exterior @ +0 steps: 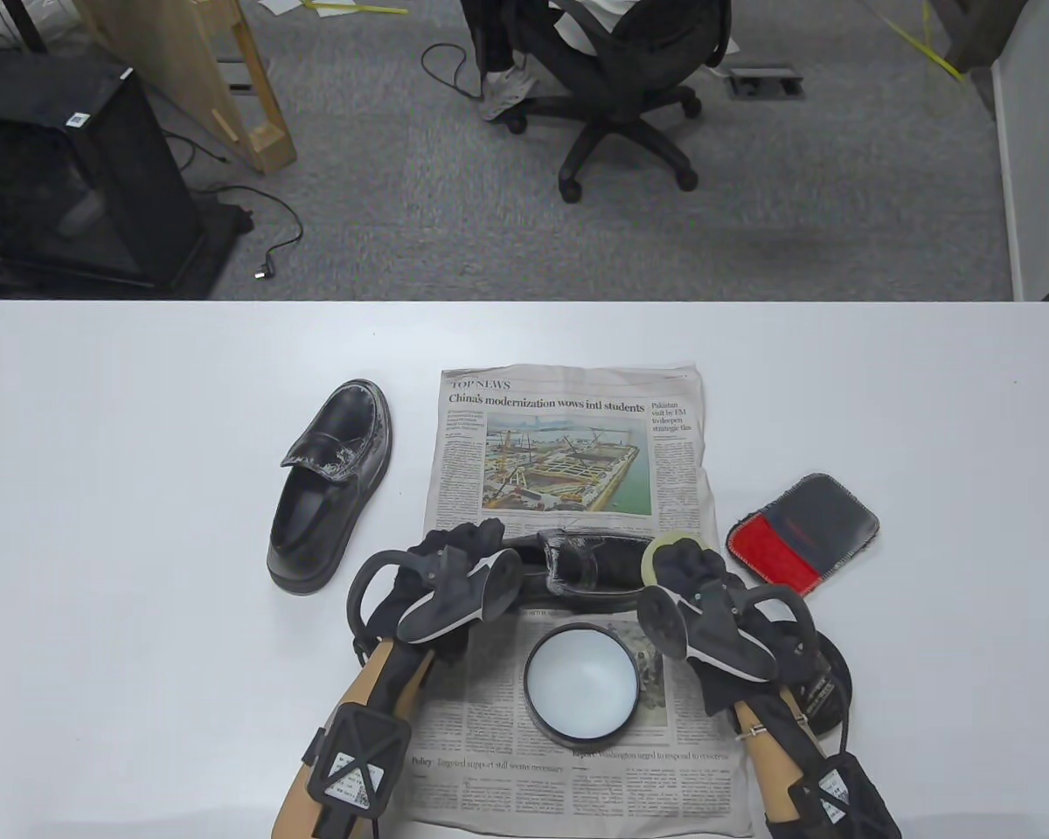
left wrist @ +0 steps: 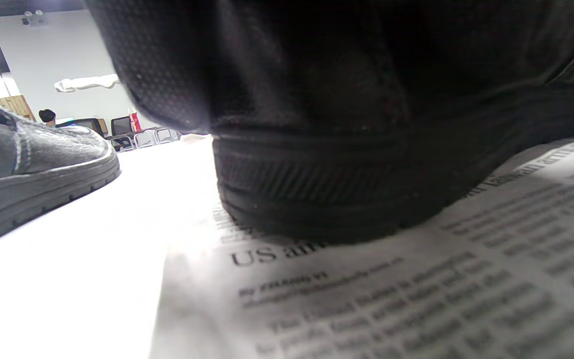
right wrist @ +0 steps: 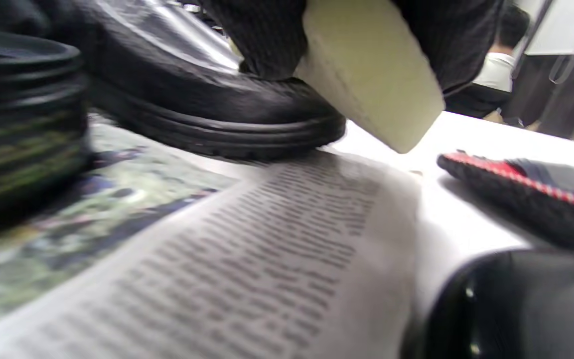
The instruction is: Dip and apply leather care cream with polishing sponge on shoes
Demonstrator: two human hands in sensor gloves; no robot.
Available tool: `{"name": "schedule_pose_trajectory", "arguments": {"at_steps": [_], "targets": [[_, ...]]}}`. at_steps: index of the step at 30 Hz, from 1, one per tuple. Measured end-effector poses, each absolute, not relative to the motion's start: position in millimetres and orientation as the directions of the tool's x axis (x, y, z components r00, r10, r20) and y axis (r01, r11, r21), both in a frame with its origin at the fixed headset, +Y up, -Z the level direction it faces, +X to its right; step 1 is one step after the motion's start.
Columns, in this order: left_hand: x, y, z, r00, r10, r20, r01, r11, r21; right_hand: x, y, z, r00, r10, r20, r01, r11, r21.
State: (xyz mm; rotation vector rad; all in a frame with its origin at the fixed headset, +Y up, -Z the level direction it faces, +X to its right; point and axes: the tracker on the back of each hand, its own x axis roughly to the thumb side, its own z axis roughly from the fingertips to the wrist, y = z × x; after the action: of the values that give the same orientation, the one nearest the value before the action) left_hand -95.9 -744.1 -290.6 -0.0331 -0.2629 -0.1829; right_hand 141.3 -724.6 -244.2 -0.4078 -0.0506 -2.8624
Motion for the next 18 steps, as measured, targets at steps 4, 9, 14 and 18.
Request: {"name": "schedule_pose_trajectory", "arguments": {"at_steps": [4,9,14,18], "targets": [[-95.4,-745.1,-290.7,0.940,-0.184,0.288,0.192,0.981,0.000,117.0,-723.0,-240.1,-0.907,-0.213,0.363,0.205,-0.977,-0.061],[-96.8,-744.7,-291.3,0.938,-0.170,0.301,0.182,0.983,-0.012,131.0,-741.2,-272.2,-0.968,-0.095,0.233,0.083,-0.995,-0.061],[-96.1,-744.7,-290.5,0.943,-0.168,0.287,0.178,0.984,-0.007,151.5,-739.2,-273.2,-0.975,-0.125,0.182,0.125,-0.992,-0.013],[-94.6,-744.8,-289.8,0.946,-0.176,0.274,0.183,0.983,0.001,152.1,-735.3,-257.8,-0.969,-0.142,0.203,0.138,-0.990,-0.033]]}}
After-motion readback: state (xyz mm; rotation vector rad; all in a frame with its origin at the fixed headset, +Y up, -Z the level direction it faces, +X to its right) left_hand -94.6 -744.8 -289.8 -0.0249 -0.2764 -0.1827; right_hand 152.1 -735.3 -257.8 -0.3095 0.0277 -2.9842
